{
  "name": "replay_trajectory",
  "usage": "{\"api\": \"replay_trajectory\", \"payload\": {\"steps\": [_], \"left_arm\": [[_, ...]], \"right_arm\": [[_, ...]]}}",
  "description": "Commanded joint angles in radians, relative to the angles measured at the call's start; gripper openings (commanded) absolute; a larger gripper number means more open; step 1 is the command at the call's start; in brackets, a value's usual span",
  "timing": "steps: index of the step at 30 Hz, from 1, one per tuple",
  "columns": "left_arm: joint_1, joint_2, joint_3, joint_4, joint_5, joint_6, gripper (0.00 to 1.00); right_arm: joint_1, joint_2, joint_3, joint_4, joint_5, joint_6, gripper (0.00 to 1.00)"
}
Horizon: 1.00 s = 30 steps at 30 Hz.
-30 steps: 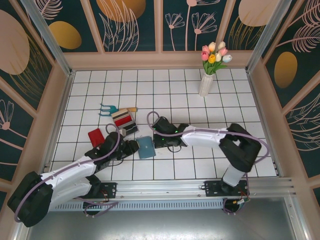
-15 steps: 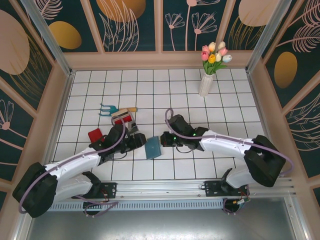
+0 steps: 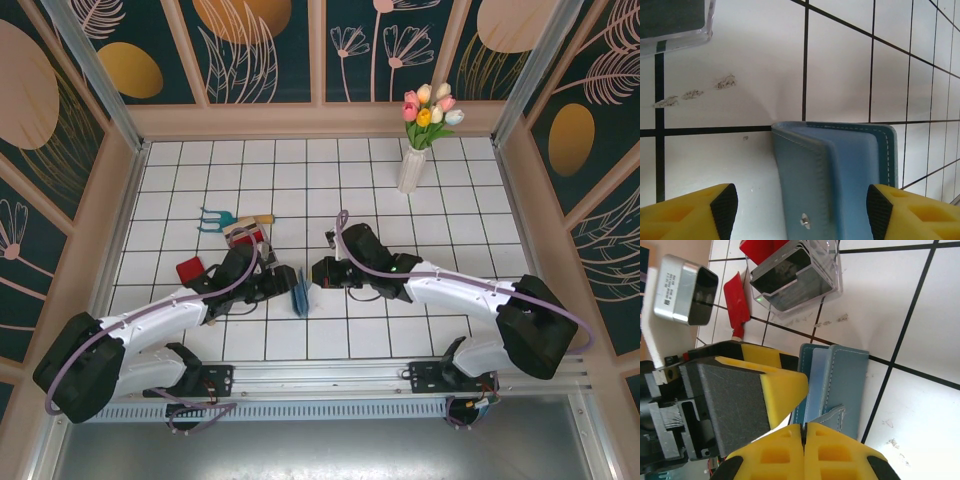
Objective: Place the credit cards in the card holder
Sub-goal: Open the card holder at the center of the table.
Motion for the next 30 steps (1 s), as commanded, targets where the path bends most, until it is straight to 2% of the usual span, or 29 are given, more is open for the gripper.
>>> {"api": "replay_trajectory", "payload": {"steps": [1, 7, 10, 16, 24, 26, 30], "left_arm": [[0.001, 0.003, 0.015, -0.033, -0.019, 0.023, 0.70], [0.001, 0.016, -0.006, -0.031, -0.026, 0.022, 0.64], [0.001, 0.023, -0.013, -0.031, -0.035, 0.026, 0.58], [0.002, 0.010, -0.023, -0.020, -0.030, 0.031, 0.64], [0.001, 0.037, -0.050, 0.019, -0.034, 0.032, 0.61], [0.001, 0.067, -0.043, 0.017, -0.040, 0.036, 0.57], [0.001, 0.115, -0.035, 0.016, -0.047, 0.025, 0.33]], "right_arm": [[-0.009, -0.007, -0.031, 0.071, -0.039, 0.042, 0.03], [-0.013, -0.010, -0.047, 0.075, -0.033, 0.048, 0.03], [-0.023, -0.003, -0.045, 0.010, 0.025, 0.046, 0.03], [-0.059, 0.006, -0.095, -0.054, 0.114, 0.061, 0.02], [-0.064, 0.008, -0.139, -0.029, 0.113, 0.072, 0.02], [-0.064, 0.011, -0.147, -0.041, 0.126, 0.074, 0.02], [-0.066, 0.013, -0.169, -0.106, 0.192, 0.067, 0.03]]}}
